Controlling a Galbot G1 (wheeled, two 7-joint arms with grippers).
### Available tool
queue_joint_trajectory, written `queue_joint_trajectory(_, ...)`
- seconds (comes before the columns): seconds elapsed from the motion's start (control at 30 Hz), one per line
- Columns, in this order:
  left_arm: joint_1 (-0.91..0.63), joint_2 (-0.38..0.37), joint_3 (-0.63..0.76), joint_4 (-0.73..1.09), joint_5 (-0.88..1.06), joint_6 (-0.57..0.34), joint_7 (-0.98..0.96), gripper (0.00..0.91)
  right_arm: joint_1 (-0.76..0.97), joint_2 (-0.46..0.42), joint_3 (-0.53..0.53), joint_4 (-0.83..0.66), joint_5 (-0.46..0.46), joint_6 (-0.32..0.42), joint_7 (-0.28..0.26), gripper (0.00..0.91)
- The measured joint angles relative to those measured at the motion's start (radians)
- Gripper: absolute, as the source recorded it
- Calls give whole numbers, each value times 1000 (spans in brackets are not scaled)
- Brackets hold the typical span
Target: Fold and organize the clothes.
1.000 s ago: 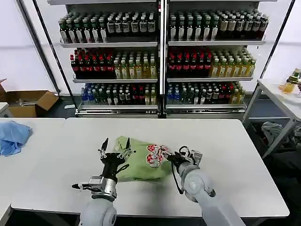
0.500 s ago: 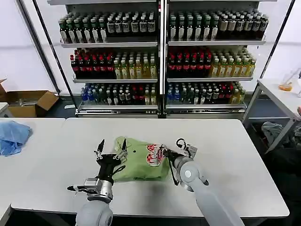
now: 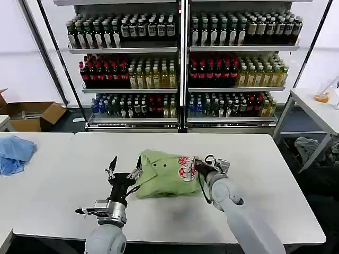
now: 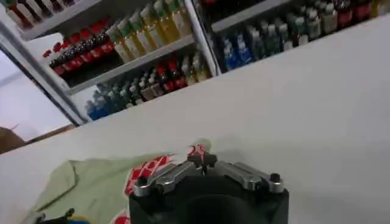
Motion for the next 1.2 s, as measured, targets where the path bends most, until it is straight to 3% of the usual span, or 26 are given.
queue_joint_trajectory(0.27,-4,1,9,6,1,0,6,907,-45,-46,17,22,-284,106,-66,907)
queue_joint_trajectory(0.53,6,1,24,6,3,2,15,907,-166,-85,56,108,-534,270,-75,907)
queue_joint_trajectory(0.8,12,10,35,-6,-2,15,28,907,-329,-112,136,256,-616,354,-92,907)
queue_joint_trajectory(1.2,38,20,42,-33,-16,27,48,907,-584,-102,276,479,-654,393,-118,907)
